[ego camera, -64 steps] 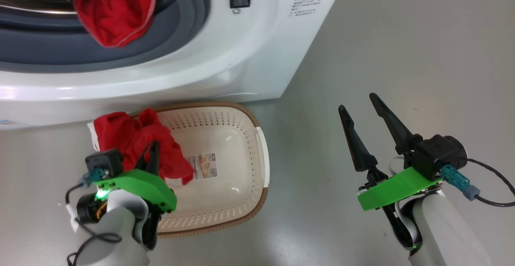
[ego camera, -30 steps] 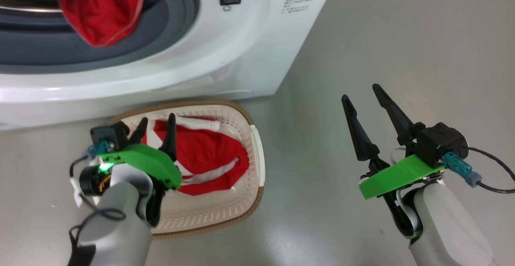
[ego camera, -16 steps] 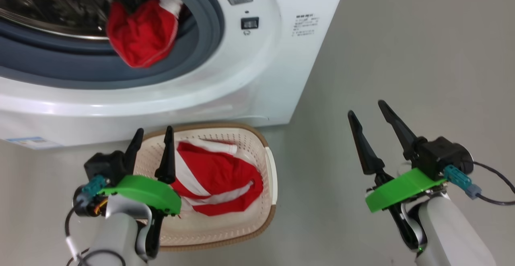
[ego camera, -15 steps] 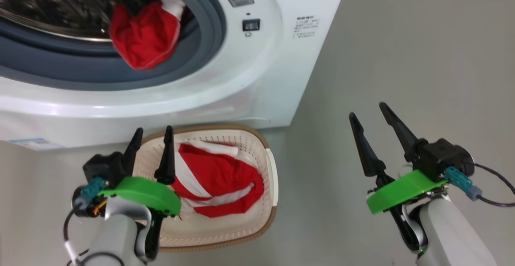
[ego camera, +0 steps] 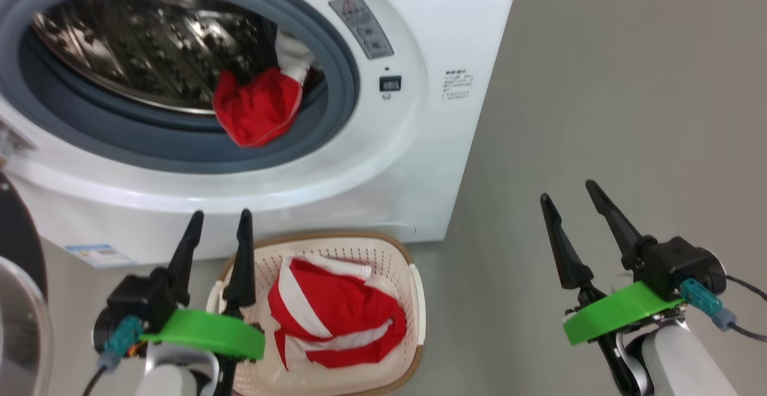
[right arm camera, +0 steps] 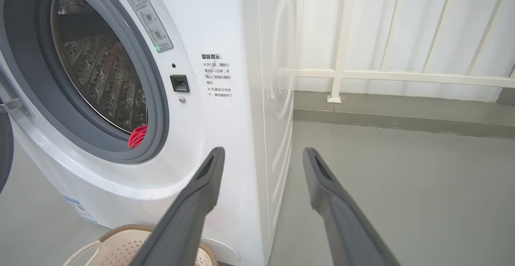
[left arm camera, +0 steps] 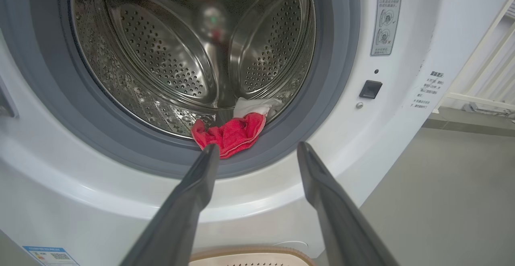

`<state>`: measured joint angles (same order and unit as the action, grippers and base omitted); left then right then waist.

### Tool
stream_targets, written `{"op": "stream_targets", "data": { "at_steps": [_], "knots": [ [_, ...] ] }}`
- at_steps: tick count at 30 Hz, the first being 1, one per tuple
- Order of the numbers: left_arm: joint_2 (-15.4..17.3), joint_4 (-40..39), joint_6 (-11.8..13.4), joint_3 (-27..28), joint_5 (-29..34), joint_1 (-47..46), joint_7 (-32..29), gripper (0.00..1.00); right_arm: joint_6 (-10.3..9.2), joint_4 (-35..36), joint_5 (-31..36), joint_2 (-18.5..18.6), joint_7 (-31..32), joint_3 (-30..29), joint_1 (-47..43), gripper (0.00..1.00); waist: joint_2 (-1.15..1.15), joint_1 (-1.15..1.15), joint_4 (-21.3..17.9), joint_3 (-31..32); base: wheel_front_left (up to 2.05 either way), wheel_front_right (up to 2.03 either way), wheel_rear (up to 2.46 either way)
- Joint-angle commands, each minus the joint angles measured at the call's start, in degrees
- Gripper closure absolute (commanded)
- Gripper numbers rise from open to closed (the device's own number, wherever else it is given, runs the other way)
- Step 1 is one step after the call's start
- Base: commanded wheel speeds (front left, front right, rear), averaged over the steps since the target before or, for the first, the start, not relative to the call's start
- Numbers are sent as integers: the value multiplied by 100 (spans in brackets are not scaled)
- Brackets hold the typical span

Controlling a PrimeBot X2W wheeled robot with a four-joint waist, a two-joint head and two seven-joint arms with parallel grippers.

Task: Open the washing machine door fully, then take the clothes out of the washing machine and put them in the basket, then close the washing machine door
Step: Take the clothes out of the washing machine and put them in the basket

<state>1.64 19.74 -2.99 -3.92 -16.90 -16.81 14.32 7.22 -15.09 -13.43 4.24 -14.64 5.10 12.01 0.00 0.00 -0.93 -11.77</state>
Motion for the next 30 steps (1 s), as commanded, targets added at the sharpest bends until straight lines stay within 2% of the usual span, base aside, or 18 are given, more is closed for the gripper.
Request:
{"op": "stream_targets", "data": {
  "at_steps": [1, 19, 30],
  "knots": [
    [125, -195, 28, 194, 65, 81, 67, 0, 26, 174, 85, 11, -36, 89, -34, 0, 0, 0, 43, 253, 0, 0, 0],
    [225, -927, -32, 758, 511, 1022, 68, 0, 26, 759, 223, -54, -36, -224, -649, 0, 0, 0, 27, 891, 0, 0, 0],
    [208, -1108, -38, 731, 610, 1283, 68, 0, 26, 850, 284, -75, -36, -253, -941, 0, 0, 0, 1, 1100, 0, 0, 0]
  ]
}}
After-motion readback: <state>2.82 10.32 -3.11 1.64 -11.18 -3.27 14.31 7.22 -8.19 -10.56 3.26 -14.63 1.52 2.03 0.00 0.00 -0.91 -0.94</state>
